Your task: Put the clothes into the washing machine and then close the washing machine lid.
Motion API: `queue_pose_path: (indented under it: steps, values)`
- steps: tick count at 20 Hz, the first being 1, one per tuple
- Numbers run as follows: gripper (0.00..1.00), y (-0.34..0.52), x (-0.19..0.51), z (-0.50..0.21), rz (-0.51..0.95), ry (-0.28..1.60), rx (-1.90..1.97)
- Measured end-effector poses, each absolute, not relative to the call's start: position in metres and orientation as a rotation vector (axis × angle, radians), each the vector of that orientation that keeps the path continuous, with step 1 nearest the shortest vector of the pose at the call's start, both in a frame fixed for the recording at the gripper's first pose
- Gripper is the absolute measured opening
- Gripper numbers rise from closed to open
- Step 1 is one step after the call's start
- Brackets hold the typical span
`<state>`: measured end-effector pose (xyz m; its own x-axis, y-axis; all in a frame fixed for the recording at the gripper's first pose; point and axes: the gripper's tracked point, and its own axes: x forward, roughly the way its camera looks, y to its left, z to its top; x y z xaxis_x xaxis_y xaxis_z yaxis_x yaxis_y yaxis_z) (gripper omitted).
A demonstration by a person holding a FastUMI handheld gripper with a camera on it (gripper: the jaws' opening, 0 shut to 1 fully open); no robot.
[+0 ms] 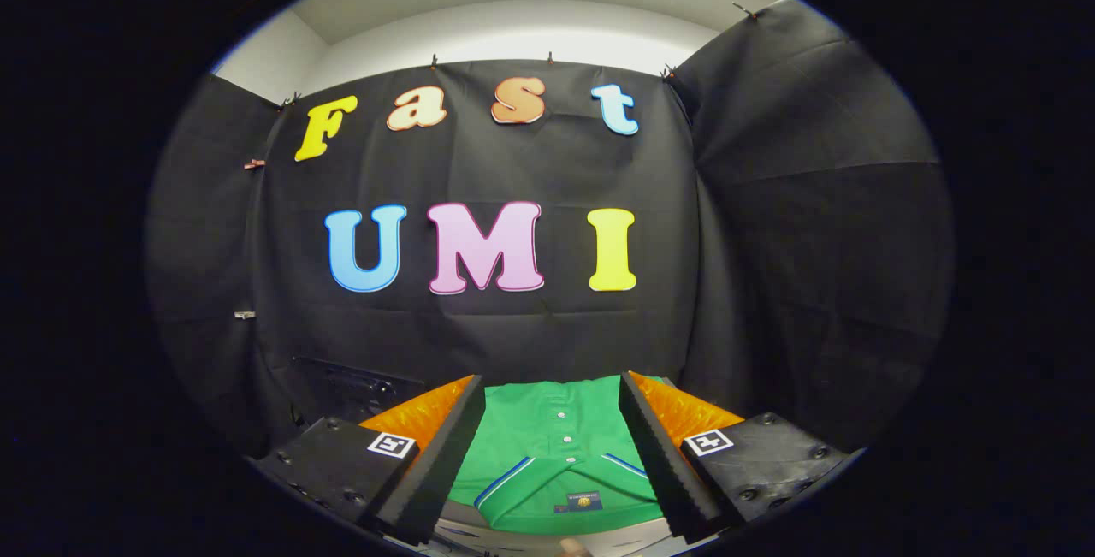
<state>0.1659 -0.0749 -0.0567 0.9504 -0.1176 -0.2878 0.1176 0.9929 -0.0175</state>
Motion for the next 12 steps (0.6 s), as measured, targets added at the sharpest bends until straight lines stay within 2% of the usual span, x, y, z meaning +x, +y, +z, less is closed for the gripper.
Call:
queue_pose_path:
  steps: [6,12]
  values:
    - [0.98,-0.088,0.226,-0.087,-0.123,0.456,-0.008]
    - [0.99,-0.101,0.252,-0.146,-0.136,0.716,0.019]
